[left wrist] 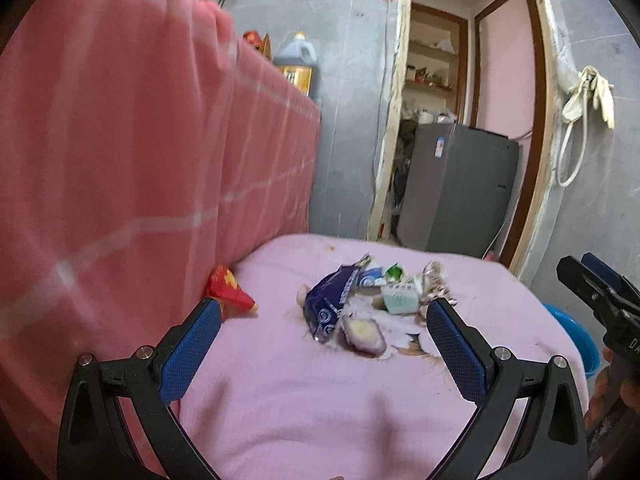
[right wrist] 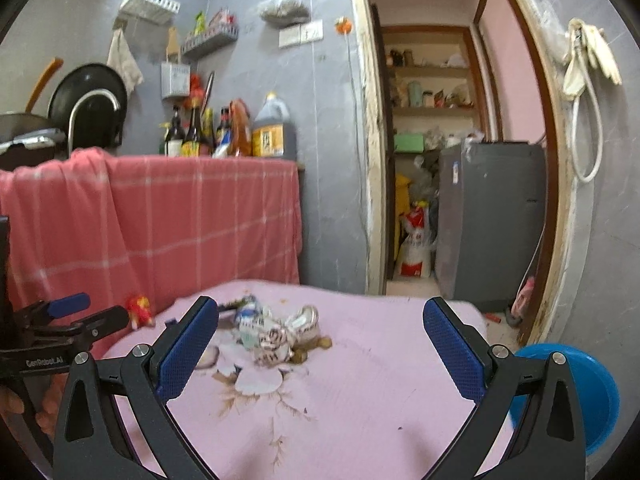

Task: Collect trash
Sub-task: 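Return both tools to the table above the remaining trash, then grasp the blue wrapper with the left tool while the right tool grasps the white ribbon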

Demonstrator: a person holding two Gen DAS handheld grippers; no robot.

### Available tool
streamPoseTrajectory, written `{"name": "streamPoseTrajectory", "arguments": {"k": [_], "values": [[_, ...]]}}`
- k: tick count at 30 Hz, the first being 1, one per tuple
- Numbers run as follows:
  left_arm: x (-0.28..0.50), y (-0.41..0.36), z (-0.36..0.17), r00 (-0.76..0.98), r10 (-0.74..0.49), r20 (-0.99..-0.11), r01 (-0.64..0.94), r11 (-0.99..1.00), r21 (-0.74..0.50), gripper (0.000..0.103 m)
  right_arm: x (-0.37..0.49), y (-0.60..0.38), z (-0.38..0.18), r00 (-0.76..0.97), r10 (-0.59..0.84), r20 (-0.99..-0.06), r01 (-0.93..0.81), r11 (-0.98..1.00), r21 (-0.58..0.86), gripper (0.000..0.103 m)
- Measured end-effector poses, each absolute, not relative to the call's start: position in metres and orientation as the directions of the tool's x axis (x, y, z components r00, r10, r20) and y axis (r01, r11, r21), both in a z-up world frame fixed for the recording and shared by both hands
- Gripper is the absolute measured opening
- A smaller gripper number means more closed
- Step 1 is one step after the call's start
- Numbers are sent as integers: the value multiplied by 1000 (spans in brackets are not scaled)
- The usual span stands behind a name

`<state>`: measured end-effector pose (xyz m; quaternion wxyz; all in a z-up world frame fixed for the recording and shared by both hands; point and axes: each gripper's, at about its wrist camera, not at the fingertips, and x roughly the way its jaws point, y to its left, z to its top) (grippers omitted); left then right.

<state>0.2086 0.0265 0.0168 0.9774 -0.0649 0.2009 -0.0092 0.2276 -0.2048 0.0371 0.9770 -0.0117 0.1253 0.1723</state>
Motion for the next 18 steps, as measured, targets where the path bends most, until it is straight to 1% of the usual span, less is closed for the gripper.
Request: {"name": "streamPoseTrajectory", "arguments": {"k": [8,10,12,13,15,16,17,18], "values": [[242,36,4,870,-79,-487,-8,985,-174,99,262,-196,27,871,345,-350,-353,935,44,103],[249,36,2,859,-83,-505,-7,985,-173,92,271,-192,24,853,354,-382,-364,930,48,103],[259,36,-1,843,-93,-530,2,985,-170,79,281,-187,20,834,361,-417,-372,926,58,102],[261,36,-2,837,-94,-540,3,986,-168,76,287,-184,17,818,371,-439,-381,922,70,101],[269,36,-5,825,-106,-556,9,985,-174,66,297,-180,12,787,390,-477,-396,913,93,93],[272,37,-6,820,-110,-562,10,984,-178,64,301,-178,10,774,398,-492,-402,910,103,90],[275,37,-7,813,-117,-570,14,983,-182,59,306,-176,7,760,405,-508,-407,906,113,83],[278,37,-8,809,-122,-575,17,983,-185,56,312,-173,5,741,416,-526,-415,901,127,80]]}}
